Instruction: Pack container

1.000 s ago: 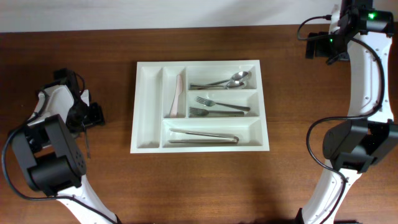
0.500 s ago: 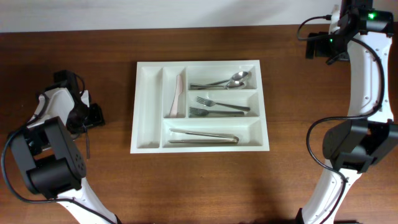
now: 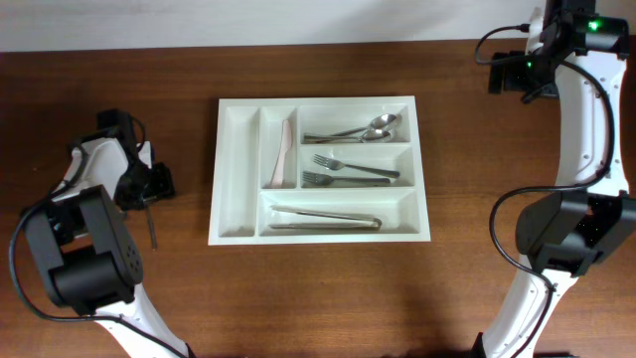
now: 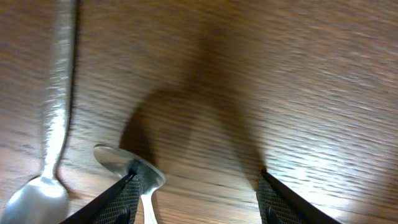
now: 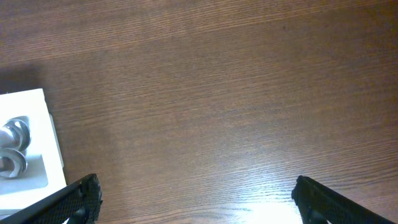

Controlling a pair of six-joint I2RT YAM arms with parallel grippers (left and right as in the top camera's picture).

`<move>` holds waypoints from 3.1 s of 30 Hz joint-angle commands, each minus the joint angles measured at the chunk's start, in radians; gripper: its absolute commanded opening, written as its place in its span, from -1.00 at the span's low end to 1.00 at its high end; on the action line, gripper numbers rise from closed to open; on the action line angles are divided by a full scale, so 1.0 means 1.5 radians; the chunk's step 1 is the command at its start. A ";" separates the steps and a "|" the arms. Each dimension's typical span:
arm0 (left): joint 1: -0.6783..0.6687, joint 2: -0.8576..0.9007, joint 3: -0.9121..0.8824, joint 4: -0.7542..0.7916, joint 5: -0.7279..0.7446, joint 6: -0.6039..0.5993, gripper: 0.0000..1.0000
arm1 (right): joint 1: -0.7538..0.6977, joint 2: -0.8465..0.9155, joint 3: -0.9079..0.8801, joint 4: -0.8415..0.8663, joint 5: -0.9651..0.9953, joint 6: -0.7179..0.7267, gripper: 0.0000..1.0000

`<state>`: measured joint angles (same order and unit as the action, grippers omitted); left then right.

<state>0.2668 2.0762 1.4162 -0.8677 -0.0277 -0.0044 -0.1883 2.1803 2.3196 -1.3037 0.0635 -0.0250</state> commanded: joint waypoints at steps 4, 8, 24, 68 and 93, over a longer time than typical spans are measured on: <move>-0.037 0.037 -0.034 0.016 0.044 -0.009 0.05 | 0.003 0.002 -0.002 0.002 0.008 0.008 0.98; -0.036 0.037 -0.034 0.022 0.044 -0.010 -0.20 | 0.003 0.002 -0.002 0.002 0.008 0.008 0.98; -0.032 0.037 -0.034 0.023 0.044 -0.010 -0.91 | 0.003 0.002 -0.002 0.002 0.008 0.008 0.98; -0.032 0.037 -0.034 0.053 0.024 -0.010 -0.06 | 0.003 0.002 -0.002 0.002 0.008 0.008 0.98; -0.032 0.037 -0.034 0.013 0.026 -0.042 -0.67 | 0.003 0.002 -0.002 0.002 0.008 0.008 0.98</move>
<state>0.2188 2.0735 1.4105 -0.8669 -0.0109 -0.0643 -0.1883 2.1803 2.3196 -1.3033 0.0635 -0.0257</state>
